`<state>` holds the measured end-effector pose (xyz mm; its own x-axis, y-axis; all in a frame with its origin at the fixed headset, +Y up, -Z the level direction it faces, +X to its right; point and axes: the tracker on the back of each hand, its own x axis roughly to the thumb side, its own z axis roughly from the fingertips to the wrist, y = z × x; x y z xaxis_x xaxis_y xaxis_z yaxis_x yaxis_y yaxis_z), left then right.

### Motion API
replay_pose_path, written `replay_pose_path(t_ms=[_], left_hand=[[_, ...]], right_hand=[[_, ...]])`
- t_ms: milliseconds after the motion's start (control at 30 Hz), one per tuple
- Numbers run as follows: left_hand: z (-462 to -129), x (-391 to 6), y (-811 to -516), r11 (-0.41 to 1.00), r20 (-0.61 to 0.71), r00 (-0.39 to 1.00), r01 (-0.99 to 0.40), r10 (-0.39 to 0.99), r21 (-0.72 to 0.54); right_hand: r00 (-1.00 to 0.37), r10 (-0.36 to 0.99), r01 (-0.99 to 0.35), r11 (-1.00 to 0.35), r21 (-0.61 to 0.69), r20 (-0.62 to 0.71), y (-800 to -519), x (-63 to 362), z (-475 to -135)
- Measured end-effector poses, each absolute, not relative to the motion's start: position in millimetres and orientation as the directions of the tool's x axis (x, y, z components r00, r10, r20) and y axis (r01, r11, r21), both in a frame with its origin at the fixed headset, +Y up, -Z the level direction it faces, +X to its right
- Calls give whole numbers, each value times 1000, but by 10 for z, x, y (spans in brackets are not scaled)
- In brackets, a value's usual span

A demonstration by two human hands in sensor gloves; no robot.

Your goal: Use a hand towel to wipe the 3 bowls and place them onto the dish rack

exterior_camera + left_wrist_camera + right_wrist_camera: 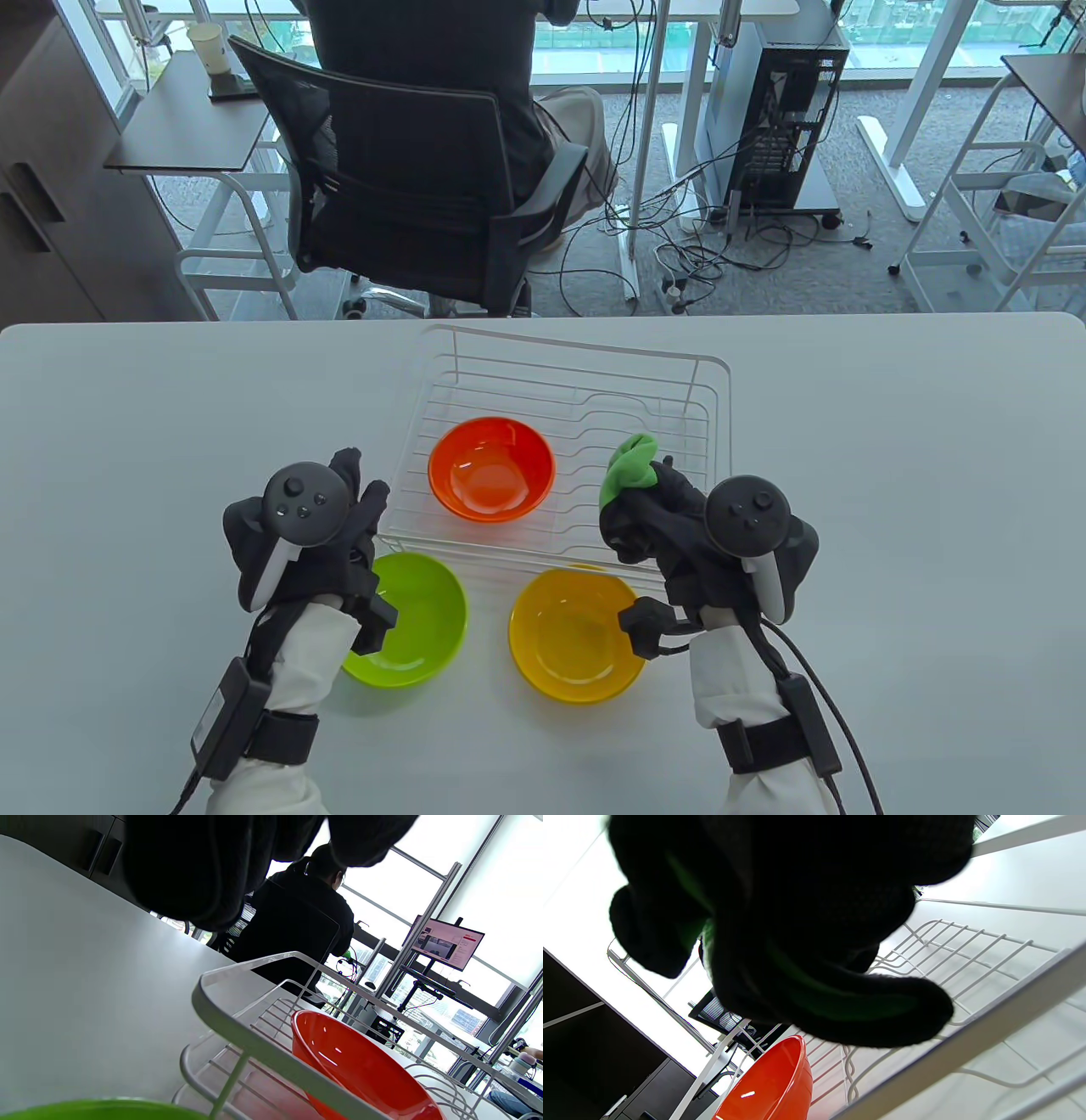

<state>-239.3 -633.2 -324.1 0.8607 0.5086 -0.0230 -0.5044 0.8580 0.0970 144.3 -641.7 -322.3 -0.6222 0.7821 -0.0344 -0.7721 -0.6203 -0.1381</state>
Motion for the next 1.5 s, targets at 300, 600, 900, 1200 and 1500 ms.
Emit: replay_pose_path(t_ms=[300,600,900,1200,1500], left_hand=[[-3215,-2693,-6641,896,-132,887,-442,442,30],[-3267,-2863,-7065,838,-244,896,-437,372,-327],[-3301,-2784,-7336,716,-250,899,-437,359,-544],[-3302,-2750,-7359,763,-233,911,-412,340,-497],[-3291,-2781,-7307,707,-241,856,-515,458,-484]], right_hand=[[-608,793,-782,-605,-150,-32,-6422,1504,-3220],[-604,796,-784,-603,-148,-47,-6460,1539,-3225],[-610,790,-778,-612,-144,-60,-6472,1550,-3218],[-618,783,-771,-621,-140,-70,-6485,1560,-3213],[-629,774,-762,-632,-139,-68,-6490,1561,-3218]])
